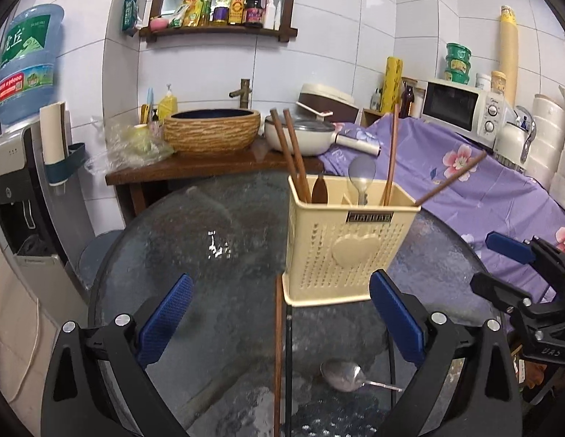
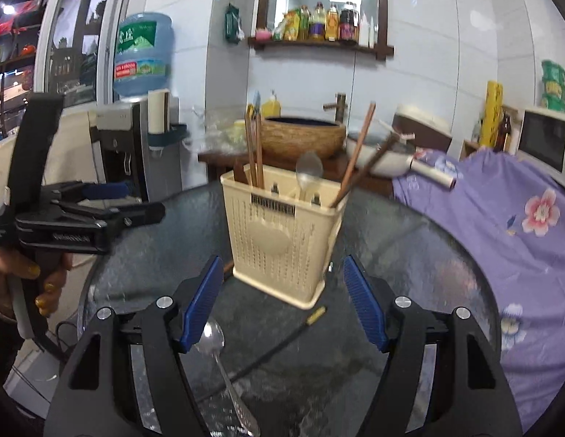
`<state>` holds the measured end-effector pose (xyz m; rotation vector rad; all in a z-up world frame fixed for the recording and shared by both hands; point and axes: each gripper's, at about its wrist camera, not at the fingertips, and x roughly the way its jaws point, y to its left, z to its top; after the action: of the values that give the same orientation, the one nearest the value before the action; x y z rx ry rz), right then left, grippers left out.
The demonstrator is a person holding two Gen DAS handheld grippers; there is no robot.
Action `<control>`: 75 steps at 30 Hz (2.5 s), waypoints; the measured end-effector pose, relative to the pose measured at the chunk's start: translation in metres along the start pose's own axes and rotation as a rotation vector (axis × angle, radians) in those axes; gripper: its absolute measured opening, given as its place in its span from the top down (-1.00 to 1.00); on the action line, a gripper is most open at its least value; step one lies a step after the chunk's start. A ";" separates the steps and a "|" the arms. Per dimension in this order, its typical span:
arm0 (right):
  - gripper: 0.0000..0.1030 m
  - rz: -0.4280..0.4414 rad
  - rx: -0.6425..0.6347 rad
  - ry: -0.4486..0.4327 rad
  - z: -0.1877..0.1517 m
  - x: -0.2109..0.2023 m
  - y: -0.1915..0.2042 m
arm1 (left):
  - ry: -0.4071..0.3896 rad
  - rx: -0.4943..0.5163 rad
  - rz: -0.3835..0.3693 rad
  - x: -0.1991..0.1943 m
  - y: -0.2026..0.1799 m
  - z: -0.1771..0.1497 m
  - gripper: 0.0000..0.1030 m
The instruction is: Organize utensils
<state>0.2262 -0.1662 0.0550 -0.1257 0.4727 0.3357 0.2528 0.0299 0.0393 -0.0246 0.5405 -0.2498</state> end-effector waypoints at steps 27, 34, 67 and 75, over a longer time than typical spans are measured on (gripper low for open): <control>0.11 -0.006 0.361 0.417 -0.059 0.125 -0.047 | 0.324 0.000 -0.085 0.049 -0.029 -0.075 0.10; 0.20 -0.124 0.278 0.442 -0.063 0.145 -0.030 | 0.373 0.035 -0.089 0.053 -0.037 -0.084 0.12; 0.76 -0.059 0.053 0.448 -0.072 0.133 -0.061 | 0.428 0.218 -0.086 0.125 -0.080 -0.055 0.78; 0.75 -0.041 0.106 0.440 -0.076 0.127 -0.069 | 0.372 0.206 -0.069 0.103 -0.082 -0.049 -0.12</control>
<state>0.3241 -0.2090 -0.0687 -0.1054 0.9203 0.2415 0.2940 -0.0719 -0.0477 0.2072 0.8826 -0.3795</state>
